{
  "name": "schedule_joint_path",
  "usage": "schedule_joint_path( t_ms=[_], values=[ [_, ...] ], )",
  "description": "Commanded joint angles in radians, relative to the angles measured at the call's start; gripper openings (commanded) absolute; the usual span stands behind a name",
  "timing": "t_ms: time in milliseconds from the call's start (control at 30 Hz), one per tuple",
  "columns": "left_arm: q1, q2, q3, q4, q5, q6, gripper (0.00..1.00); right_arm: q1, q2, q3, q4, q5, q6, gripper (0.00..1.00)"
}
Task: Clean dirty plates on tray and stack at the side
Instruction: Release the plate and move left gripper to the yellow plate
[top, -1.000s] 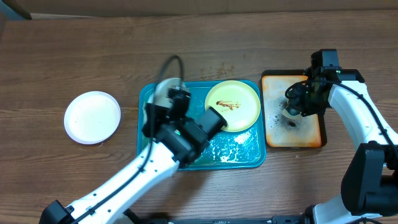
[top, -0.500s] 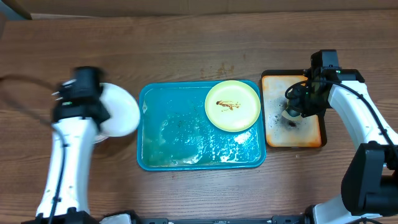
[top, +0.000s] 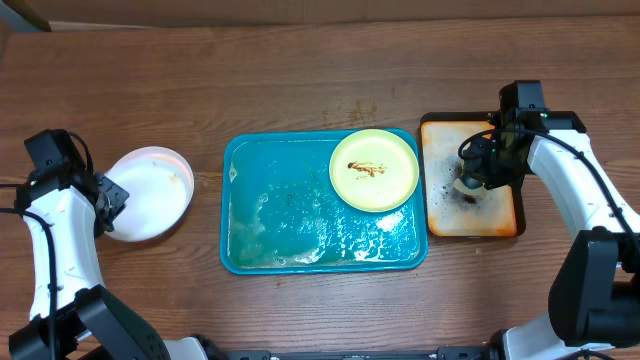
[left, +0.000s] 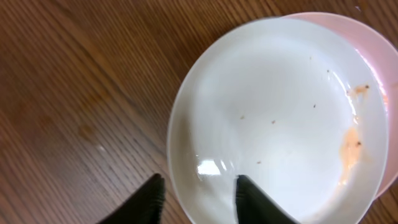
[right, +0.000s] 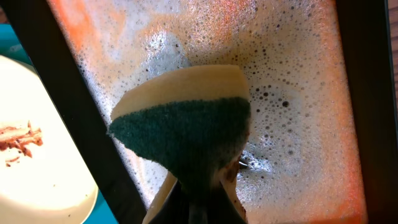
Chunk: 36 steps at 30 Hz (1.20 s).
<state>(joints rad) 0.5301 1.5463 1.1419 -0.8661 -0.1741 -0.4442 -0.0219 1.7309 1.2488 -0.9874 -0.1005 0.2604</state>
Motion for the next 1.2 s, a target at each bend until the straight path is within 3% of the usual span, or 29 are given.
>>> schedule_joint_path(
  t_ms=[0, 267, 433, 667, 933, 1067, 1167],
  values=[
    [-0.001, 0.003, 0.023, 0.002, 0.093, 0.016, 0.5, -0.002, -0.002, -0.006, 0.002, -0.006, -0.007, 0.04],
    [-0.067, 0.003, 0.023, -0.045, 0.348, 0.095, 0.52, -0.002, -0.002, -0.006, -0.004, -0.006, -0.008, 0.04],
    [-0.25, 0.003, 0.023, -0.034, 0.491, 0.211, 0.55, 0.003, -0.002, -0.012, 0.016, -0.007, -0.107, 0.04],
    [-0.531, 0.003, 0.023, 0.097, 0.5, 0.24, 0.69, 0.008, -0.002, -0.104, 0.127, -0.006, -0.186, 0.04],
    [-0.772, 0.042, 0.023, 0.292, 0.5, 0.239, 0.74, 0.008, -0.002, -0.276, 0.315, -0.007, -0.178, 0.04],
    [-0.837, 0.106, 0.023, 0.349, 0.5, 0.235, 0.75, 0.008, -0.002, -0.322, 0.348, -0.008, -0.152, 0.16],
    [-0.858, 0.144, 0.027, 0.373, 0.5, 0.231, 0.75, 0.008, -0.004, -0.316, 0.331, -0.057, -0.153, 0.09]
  ],
)
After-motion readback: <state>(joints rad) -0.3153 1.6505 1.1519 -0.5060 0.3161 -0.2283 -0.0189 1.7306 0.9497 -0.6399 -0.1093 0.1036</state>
